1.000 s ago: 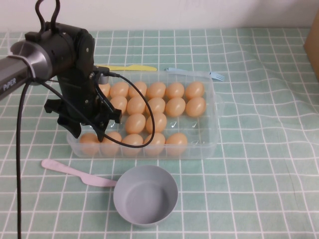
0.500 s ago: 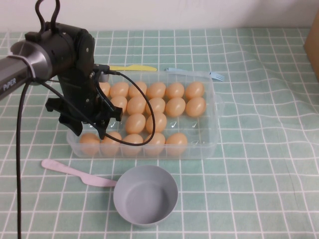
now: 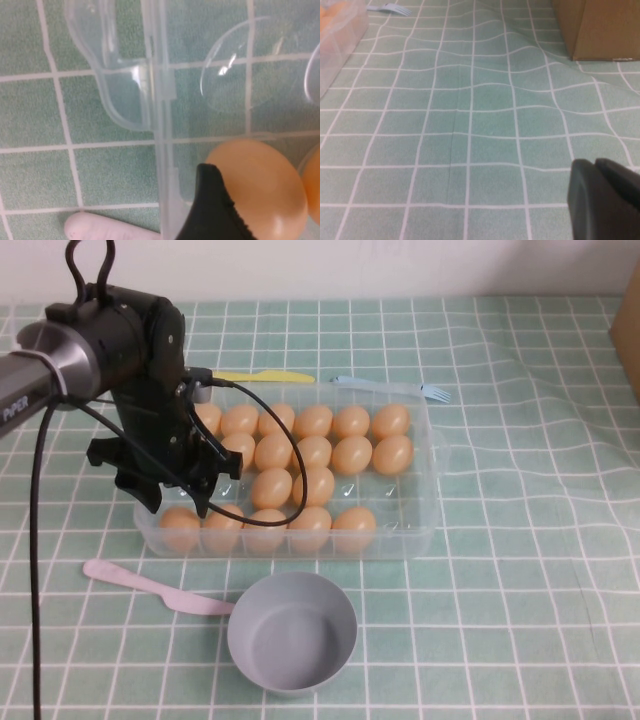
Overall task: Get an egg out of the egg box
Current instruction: Pick up the egg from the plastic box
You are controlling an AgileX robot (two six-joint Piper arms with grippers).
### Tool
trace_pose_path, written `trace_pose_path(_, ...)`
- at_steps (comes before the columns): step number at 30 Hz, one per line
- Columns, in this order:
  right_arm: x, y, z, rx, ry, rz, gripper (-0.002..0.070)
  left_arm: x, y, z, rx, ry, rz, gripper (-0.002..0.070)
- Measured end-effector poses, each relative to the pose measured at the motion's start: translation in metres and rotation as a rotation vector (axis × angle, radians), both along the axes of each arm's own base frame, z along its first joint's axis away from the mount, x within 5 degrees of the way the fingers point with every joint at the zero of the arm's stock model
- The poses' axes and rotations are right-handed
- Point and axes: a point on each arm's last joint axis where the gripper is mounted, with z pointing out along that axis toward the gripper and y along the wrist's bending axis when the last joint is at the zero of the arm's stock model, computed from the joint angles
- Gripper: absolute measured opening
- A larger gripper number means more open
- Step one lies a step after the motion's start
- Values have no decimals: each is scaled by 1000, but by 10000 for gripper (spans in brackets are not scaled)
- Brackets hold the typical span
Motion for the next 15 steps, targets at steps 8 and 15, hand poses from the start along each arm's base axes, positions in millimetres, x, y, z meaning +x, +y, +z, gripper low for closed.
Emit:
trace_pose_path(8,0,0,0,0,0,0,-17,2,-1,-15,16,42,6,400)
trace_pose_path(15,0,0,0,0,0,0,-17,3,-1,-15,15,38,5,400)
